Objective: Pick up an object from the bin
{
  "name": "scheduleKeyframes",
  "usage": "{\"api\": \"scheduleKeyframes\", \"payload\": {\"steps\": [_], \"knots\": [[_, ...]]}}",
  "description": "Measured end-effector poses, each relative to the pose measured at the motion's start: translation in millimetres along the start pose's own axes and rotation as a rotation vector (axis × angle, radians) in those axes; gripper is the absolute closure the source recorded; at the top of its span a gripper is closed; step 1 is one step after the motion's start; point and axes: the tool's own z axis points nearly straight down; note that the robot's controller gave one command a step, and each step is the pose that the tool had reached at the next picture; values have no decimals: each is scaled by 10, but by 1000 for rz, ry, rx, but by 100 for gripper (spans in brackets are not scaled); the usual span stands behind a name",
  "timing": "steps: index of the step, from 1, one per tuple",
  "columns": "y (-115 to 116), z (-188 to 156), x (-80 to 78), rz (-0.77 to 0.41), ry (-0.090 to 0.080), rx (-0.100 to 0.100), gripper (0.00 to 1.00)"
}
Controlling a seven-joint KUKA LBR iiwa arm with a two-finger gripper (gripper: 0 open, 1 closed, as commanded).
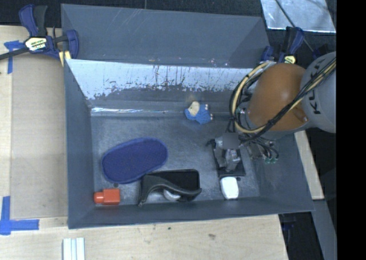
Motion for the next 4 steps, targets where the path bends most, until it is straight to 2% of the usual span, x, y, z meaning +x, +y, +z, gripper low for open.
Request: {"api": "scheduleKeyframes", "payload": {"steps": [1, 2, 3, 4], "knots": [[-612, -539, 4, -532, -3, 4, 100], [-925, 3, -558, 29, -1, 1, 100], [-995, 50, -430, -212, 1, 0, 100], [-971, 46, -445, -210, -2, -4, 0]]}}
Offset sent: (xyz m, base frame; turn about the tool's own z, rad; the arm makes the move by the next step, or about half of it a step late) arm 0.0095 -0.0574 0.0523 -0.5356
